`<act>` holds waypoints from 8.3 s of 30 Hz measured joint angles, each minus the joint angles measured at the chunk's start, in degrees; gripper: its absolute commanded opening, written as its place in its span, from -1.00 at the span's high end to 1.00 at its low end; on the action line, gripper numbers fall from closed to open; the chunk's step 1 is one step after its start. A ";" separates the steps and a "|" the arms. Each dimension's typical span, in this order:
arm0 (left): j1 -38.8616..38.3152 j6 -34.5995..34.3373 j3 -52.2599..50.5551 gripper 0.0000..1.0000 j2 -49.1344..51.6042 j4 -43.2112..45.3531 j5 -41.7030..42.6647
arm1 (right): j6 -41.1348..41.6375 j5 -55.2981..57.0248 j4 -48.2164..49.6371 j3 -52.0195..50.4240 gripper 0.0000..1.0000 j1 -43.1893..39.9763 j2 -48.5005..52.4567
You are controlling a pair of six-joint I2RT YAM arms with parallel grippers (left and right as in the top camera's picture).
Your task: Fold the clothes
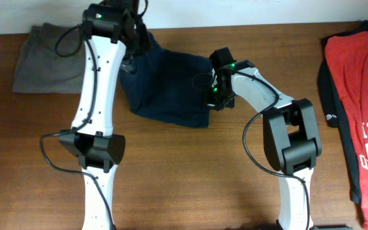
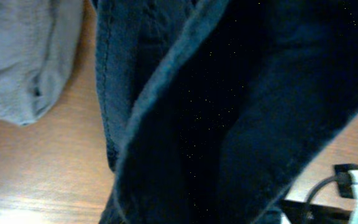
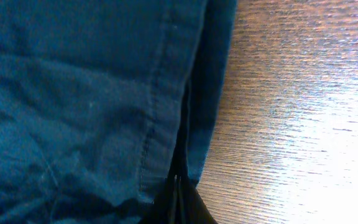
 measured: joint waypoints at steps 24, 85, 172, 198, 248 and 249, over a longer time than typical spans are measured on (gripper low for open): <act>-9.27 -6.45 -10.78 0.72 0.00 10.36 4.96 | 1.60 -0.85 0.85 0.00 0.92 0.72 0.74; -13.27 2.73 -24.24 0.07 -1.36 25.18 9.40 | -4.79 -4.39 -15.98 1.64 0.92 -16.13 -4.15; -0.74 14.69 -50.66 0.99 -13.09 24.70 14.29 | 22.49 -37.59 55.04 20.04 0.90 -5.18 15.32; 1.31 14.69 -50.66 0.99 -13.09 24.20 13.90 | 21.88 -30.56 47.91 22.14 0.90 0.02 26.01; 10.23 14.62 -50.69 0.99 -13.20 24.87 12.33 | -10.51 -38.62 -7.08 11.96 0.92 4.48 14.10; 10.23 14.62 -50.69 0.99 -13.20 24.87 12.33 | -10.47 -38.56 -7.08 11.87 0.92 4.48 13.81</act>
